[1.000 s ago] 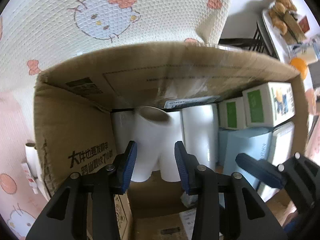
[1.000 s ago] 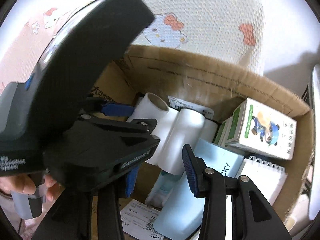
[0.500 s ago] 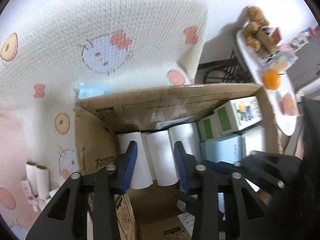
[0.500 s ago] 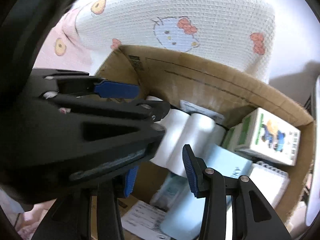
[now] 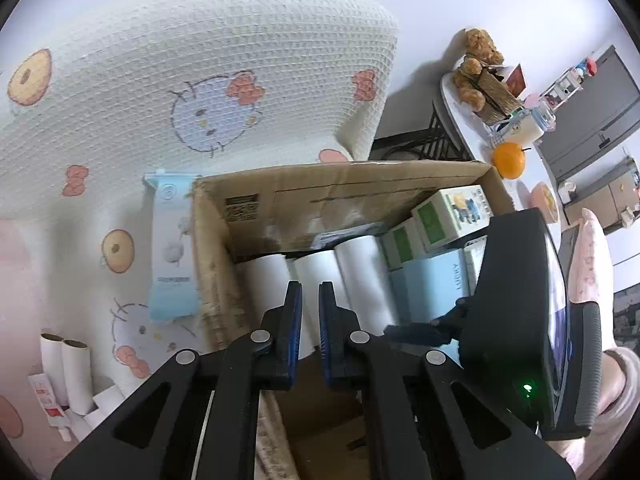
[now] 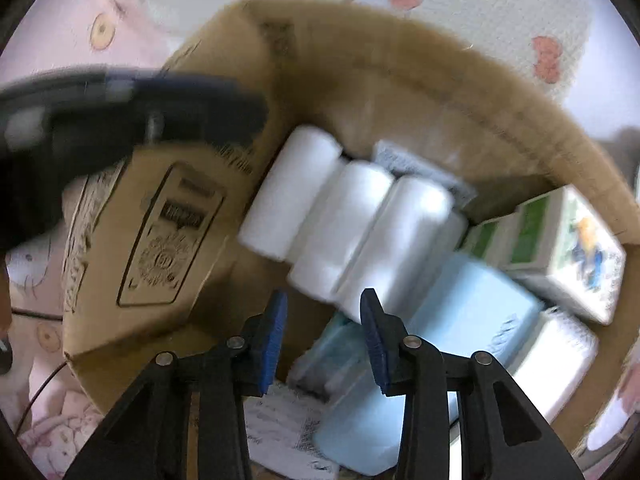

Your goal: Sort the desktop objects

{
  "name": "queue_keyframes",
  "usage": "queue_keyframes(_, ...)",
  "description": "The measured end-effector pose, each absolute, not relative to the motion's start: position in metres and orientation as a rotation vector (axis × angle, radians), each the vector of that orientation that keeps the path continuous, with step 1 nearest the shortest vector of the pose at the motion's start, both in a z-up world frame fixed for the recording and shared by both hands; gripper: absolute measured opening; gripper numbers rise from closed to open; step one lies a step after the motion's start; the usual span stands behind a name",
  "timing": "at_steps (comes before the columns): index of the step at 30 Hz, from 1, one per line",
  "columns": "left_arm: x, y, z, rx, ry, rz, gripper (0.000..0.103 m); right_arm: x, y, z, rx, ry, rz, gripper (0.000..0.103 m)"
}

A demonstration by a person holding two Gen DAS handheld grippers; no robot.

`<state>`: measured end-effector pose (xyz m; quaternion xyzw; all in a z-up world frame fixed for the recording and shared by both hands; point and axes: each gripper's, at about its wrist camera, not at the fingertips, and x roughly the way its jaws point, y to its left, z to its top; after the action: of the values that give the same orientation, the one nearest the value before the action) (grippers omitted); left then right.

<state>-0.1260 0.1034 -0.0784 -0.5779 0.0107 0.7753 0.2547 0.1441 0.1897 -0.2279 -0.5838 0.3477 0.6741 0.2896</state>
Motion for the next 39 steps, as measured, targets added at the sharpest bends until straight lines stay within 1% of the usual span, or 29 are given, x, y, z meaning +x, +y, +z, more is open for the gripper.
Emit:
queue_keyframes(4, -0.128, 0.087, -0.075, -1.546, -0.029, 2.110, 0.007, 0.139, 0.190, -0.236, -1.602, 0.857, 1.781, 0.034)
queue_keyframes(6, -0.129, 0.077, -0.069, -1.518, -0.046, 2.121, 0.007, 0.136, 0.190, -0.241, -1.617, 0.864, 1.787, 0.034)
queue_keyframes(7, -0.129, 0.074, -0.067, -1.513, -0.049, 2.124, 0.007, 0.133, 0.187, -0.243, -1.640, 0.836, 1.789, 0.034)
queue_keyframes(9, -0.129, 0.067, -0.061, -1.490, -0.052, 2.126, 0.007, 0.123, 0.180, -0.248, -1.698, 0.692, 1.799, 0.034)
queue_keyframes(11, -0.128, 0.060, -0.056, -1.479, -0.063, 2.135, 0.007, 0.115, 0.173, -0.253, -1.749, 0.593, 1.810, 0.034)
queue_keyframes(20, -0.115, 0.035, -0.032, -1.432, -0.021, 2.184, 0.008, 0.104, 0.182, -0.266, -1.785, 0.449, 1.759, 0.035)
queue_keyframes(24, -0.112, 0.037, -0.030, -1.441, -0.009, 2.180, 0.008, 0.110, 0.190, -0.264, -1.744, 0.454, 1.768, 0.035)
queue_keyframes(27, -0.109, 0.046, -0.030, -1.446, 0.023, 2.161, 0.008, 0.121, 0.194, -0.259, -1.716, 0.573, 1.797, 0.035)
queue_keyframes(29, -0.106, 0.056, -0.031, -1.446, 0.057, 2.157, 0.008, 0.129, 0.192, -0.247, -1.675, 0.616, 1.839, 0.035)
queue_keyframes(33, -0.109, 0.073, -0.033, -1.462, 0.078, 2.154, 0.008, 0.147, 0.184, -0.216, -1.591, 0.576, 1.897, 0.035)
queue_keyframes(39, -0.115, 0.114, -0.053, -1.529, 0.117, 2.080, 0.011, 0.189, 0.183, -0.177, -1.473, 0.600, 1.923, 0.035)
